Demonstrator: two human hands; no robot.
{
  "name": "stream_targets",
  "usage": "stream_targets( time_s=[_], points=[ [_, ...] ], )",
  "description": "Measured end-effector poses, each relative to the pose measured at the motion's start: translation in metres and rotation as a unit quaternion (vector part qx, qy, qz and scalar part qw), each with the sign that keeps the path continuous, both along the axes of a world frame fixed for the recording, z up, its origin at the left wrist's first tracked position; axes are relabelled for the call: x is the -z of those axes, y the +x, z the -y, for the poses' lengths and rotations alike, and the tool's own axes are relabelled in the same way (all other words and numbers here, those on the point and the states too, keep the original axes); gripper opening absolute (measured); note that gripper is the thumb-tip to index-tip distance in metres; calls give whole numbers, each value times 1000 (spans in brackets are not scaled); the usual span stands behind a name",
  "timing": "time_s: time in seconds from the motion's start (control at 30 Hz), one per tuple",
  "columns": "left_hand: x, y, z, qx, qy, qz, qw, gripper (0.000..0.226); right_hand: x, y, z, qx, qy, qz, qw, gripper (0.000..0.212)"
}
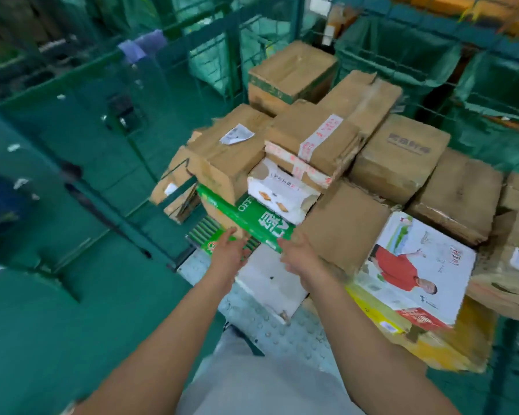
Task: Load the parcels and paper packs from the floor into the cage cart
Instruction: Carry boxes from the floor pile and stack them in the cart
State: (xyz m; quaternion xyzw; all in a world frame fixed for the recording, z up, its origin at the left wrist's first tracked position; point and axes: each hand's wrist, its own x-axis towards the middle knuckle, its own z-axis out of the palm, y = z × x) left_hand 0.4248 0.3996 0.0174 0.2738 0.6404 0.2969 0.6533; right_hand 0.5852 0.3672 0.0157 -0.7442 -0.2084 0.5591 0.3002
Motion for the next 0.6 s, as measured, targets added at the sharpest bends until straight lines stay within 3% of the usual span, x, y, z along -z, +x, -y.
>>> stream_targets(
  time_s=[0.13,0.33,0.6],
  points=[
    [10,-42,59,-69,-7,-12,997,38,8,-39,30,-77,-16,-38,996,47],
    [21,-106,121,-174,-16,-18,985,41,6,-96,60,-200,-3,-42,979,48],
    [31,-187,175,-298,-32,-5,954,36,4,-193,70,-349,-7,-2,937,33]
  ],
)
